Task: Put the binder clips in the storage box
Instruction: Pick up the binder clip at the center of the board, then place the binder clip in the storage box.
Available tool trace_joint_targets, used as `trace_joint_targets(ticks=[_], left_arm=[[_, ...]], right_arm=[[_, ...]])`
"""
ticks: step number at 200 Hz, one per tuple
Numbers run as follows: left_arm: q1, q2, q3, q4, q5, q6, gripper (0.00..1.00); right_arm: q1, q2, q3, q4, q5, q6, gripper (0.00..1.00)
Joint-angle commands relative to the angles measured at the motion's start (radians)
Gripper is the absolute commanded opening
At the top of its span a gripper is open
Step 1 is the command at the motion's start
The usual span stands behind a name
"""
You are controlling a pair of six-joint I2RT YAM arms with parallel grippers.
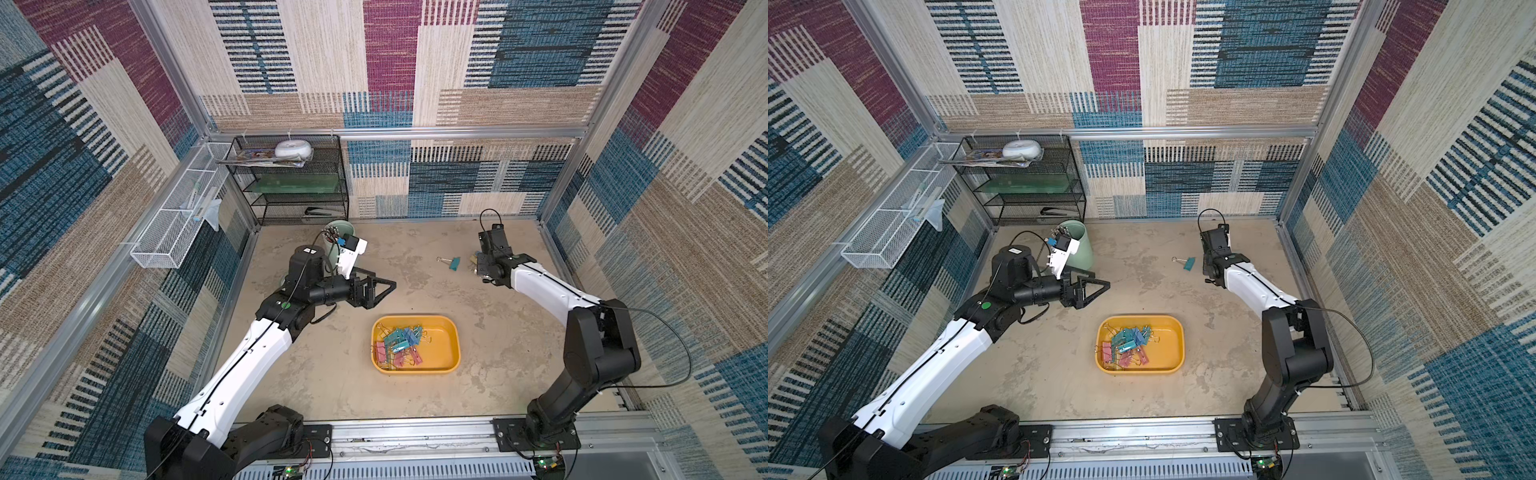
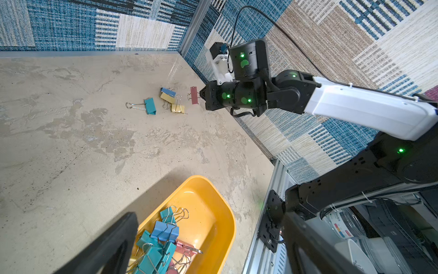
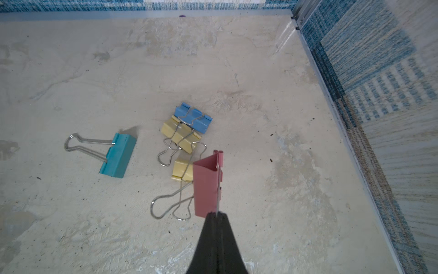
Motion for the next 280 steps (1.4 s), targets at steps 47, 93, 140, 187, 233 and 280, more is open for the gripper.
trace_joint_targets(ticks=[47,93,140,187,233,280], left_arm=[[-0.005,-0.007,0.010,0.015,0.014,0.015,0.99],[-0.005,-0.007,0.010,0.015,0.014,0.014,0.99],[-0.005,-0.001,0.009,0.014,0.010,0.016,0.99],[-0.005,0.000,0.007,0.015,0.003,0.021,0.99],[-0.007,0.005,0.007,0.015,0.004,0.019,0.99],[-0.008,0.002,0.003,0.015,-0.001,0.024,0.99]], right_arm=[[0.003,-0.405,-0.152,0.014,-0.448,0.088,0.00],[0.014,-0.709,-0.400,0.111,-0.837,0.261,0.00],[0.070,-0.841,-0.568,0.067,-1.010,0.322,0.00],[0.222,-0.793,-0.699,0.126,-1.033,0.369,0.00],[0.306,-0.612,-0.661,0.143,-1.020,0.223,0.00],[0.313,-0.440,-0.497,-0.061,-1.033,-0.065,0.00]])
